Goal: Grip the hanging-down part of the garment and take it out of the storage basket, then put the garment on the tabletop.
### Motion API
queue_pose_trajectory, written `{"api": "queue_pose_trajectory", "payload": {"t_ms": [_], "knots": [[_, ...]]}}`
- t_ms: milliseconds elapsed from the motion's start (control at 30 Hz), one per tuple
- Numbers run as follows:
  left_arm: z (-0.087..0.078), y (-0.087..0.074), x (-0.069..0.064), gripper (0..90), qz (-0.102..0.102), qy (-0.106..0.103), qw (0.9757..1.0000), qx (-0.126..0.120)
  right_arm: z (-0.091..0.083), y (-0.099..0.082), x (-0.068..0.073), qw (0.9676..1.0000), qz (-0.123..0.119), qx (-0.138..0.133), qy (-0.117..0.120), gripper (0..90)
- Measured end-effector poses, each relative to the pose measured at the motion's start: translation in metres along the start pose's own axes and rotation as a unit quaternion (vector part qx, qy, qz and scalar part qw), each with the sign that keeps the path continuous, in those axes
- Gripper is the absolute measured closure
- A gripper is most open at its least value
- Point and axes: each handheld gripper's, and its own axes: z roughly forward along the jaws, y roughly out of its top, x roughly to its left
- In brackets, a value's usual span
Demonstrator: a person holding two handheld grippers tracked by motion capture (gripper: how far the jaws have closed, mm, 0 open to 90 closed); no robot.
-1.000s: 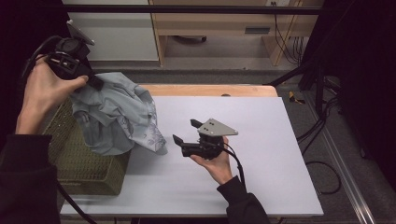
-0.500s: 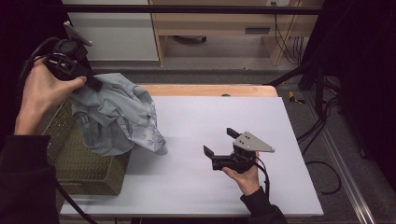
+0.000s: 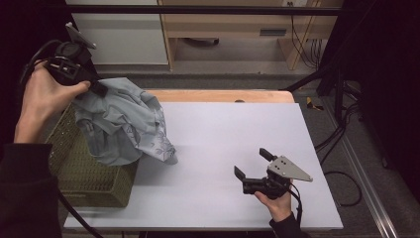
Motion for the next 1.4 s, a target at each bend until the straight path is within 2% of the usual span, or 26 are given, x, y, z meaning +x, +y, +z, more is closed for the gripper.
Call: {"api": "queue_pose_trajectory", "payload": {"t_ms": [233, 467, 533, 767, 1033, 1167, 1233, 1300, 1400], "knots": [[0.001, 0.001, -0.001, 83.5, 0.005, 0.0, 1.0, 0.0, -0.014, -0.014, -0.008, 0.9998, 0.014, 0.001, -0.015, 0.2], [0.002, 0.002, -0.002, 83.5, 0.005, 0.0, 1.0, 0.0, -0.021, -0.024, -0.011, 0.9996, 0.023, 0.004, -0.019, 0.2], [0.002, 0.003, -0.004, 83.5, 0.002, -0.001, 1.0, 0.0, -0.022, -0.025, -0.012, 0.9995, 0.024, 0.004, -0.021, 0.2], [0.001, 0.006, -0.011, 83.6, 0.011, -0.012, 0.9999, -0.002, -0.025, -0.026, -0.015, 0.9993, 0.026, 0.007, -0.025, 0.2], [0.002, 0.013, -0.039, 83.9, 0.041, -0.023, 0.9988, -0.017, -0.025, -0.027, -0.014, 0.9992, 0.029, 0.005, -0.025, 0.3], [0.003, 0.018, -0.057, 84.0, 0.064, -0.032, 0.9973, -0.019, -0.028, -0.027, -0.016, 0.9993, 0.029, 0.005, -0.023, 0.3], [0.002, 0.021, -0.068, 84.0, 0.083, -0.028, 0.9958, -0.026, -0.029, -0.026, -0.016, 0.9992, 0.031, 0.005, -0.025, 0.2], [0.001, 0.024, -0.079, 84.0, 0.095, -0.039, 0.9943, -0.028, -0.03, -0.026, -0.017, 0.9992, 0.032, 0.003, -0.025, 0.2], [0.0, 0.028, -0.096, 84.0, 0.117, -0.042, 0.9919, -0.027, -0.031, -0.025, -0.017, 0.9991, 0.032, 0.002, -0.027, 0.3]]}}
